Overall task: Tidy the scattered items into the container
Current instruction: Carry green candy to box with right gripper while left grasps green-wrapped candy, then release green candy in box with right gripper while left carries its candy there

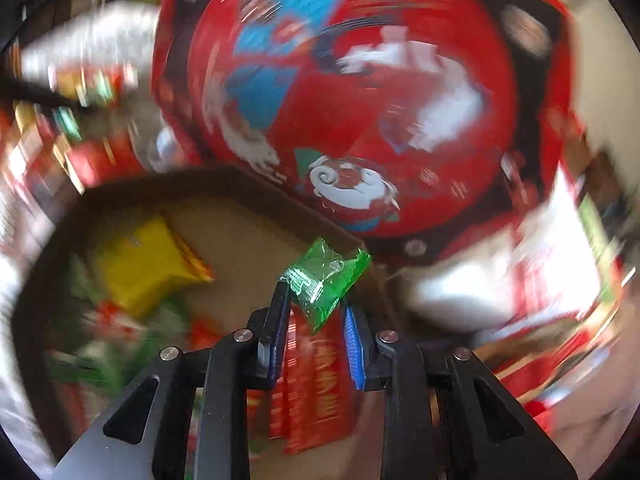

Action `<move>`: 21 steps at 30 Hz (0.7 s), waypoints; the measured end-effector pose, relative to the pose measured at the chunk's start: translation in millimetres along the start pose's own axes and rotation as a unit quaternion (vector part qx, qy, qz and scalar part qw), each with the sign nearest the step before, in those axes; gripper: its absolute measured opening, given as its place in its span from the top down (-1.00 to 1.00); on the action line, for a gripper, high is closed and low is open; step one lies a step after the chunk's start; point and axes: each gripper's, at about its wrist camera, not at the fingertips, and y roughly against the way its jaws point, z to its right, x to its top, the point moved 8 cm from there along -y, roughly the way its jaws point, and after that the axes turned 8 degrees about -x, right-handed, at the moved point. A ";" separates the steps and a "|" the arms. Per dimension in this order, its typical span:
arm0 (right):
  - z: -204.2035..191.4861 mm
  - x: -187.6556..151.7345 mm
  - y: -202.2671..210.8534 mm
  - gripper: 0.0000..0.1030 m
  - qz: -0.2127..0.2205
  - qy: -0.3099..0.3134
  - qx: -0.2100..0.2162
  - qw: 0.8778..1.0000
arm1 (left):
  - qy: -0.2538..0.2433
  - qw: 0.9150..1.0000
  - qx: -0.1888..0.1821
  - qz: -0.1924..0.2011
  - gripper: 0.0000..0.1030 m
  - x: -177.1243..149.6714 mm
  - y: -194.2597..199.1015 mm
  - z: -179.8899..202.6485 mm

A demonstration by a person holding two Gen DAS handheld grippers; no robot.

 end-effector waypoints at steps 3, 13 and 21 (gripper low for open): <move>-24.6 7.6 9.4 0.22 0.013 0.058 -0.007 0.998 | -0.001 1.000 -0.017 0.002 0.53 -7.5 15.9 1.1; 49.0 -7.0 68.4 0.01 0.052 -0.186 0.195 0.962 | -0.015 0.998 -0.067 0.007 0.53 -15.1 47.5 32.2; 80.9 -63.9 91.4 -0.14 0.063 -0.358 0.232 0.902 | -0.064 0.988 -0.138 -0.019 0.53 -22.7 58.8 128.0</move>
